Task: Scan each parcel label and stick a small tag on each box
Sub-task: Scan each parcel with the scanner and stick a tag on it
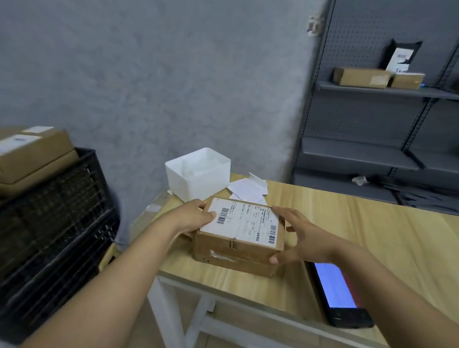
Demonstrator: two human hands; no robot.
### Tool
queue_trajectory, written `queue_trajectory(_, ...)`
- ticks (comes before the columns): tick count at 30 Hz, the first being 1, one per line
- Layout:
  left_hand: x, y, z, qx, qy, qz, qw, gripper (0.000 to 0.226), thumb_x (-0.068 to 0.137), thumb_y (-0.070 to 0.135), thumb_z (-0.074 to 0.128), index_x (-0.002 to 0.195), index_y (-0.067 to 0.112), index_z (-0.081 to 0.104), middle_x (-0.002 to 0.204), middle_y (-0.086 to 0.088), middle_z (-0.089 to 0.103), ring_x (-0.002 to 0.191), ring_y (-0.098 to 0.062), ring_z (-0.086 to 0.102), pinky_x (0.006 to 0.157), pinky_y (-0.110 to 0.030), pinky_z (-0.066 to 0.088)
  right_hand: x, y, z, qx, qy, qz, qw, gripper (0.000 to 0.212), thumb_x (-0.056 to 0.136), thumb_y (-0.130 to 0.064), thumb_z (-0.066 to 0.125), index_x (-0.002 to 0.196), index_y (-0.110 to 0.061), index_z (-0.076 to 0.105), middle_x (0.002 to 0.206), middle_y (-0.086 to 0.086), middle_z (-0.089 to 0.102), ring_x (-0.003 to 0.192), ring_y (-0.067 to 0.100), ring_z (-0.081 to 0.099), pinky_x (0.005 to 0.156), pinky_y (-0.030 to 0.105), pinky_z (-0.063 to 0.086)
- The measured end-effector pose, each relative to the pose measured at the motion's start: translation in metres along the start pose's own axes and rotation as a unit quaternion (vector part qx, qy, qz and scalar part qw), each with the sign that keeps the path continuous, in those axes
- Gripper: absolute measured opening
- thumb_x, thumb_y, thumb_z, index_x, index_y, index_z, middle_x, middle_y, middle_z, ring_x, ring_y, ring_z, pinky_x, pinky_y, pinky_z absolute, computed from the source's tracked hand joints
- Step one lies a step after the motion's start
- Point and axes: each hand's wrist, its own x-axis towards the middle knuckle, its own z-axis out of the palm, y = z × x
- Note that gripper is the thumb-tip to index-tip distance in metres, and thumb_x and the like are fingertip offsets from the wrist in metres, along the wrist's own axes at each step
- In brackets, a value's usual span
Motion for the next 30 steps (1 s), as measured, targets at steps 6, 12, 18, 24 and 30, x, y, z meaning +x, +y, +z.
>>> queue_trajectory(6,0.006,0.01,-0.006,0.041,-0.043,-0.042,0.997,0.029,0.094,0.035,0.056,0.119,0.022,0.049,0.089,0.005,0.063,0.072,-0.017,0.066,0.055,-0.029,0.059,0.005,0.008,0.001,0.029,0.002,-0.016,0.999,0.121,0.057,-0.042,0.088,0.15,-0.037,0.011,0.145,-0.019,0.017,0.132,0.015,0.033,0.111,0.033,0.035)
queue_trajectory(12,0.009,0.012,-0.003,0.061,-0.039,-0.067,0.995,0.024,0.094,0.033,0.054,0.114,0.023,0.045,0.092,0.002,0.062,0.071,-0.018,0.067,0.047,-0.028,0.056,0.0,0.019,0.009,0.071,-0.008,-0.033,0.997,0.121,0.056,-0.053,0.086,0.148,-0.048,0.007,0.15,-0.027,0.012,0.137,0.012,0.026,0.11,0.029,0.032)
queue_trajectory(18,0.008,0.013,-0.001,0.053,-0.034,-0.085,0.994,0.022,0.093,0.032,0.053,0.111,0.021,0.047,0.093,-0.007,0.063,0.062,-0.02,0.065,0.045,-0.03,0.055,-0.029,0.043,0.009,-0.017,0.156,0.039,0.987,0.113,0.062,-0.061,0.078,0.15,-0.039,0.011,0.152,-0.009,0.021,0.138,0.014,0.024,0.104,0.028,0.032)
queue_trajectory(24,0.003,0.017,0.001,0.076,-0.026,-0.068,0.994,0.023,0.094,0.029,0.049,0.114,0.017,0.048,0.094,-0.007,0.06,0.069,-0.023,0.065,0.043,-0.03,0.055,-0.054,0.06,0.02,-0.164,0.113,0.305,0.931,0.118,0.052,-0.077,0.07,0.142,-0.013,0.027,0.135,0.008,0.03,0.129,0.027,0.027,0.103,0.034,0.032)
queue_trajectory(30,-0.005,0.022,0.001,0.085,-0.032,-0.055,0.994,0.021,0.094,0.017,0.041,0.111,0.008,0.052,0.095,-0.016,0.064,0.069,-0.027,0.065,0.053,-0.035,0.059,-0.062,0.059,0.042,-0.135,0.159,0.363,0.908,0.112,0.054,-0.072,0.072,0.137,-0.009,0.031,0.129,0.008,0.035,0.124,0.027,0.033,0.098,0.033,0.035)
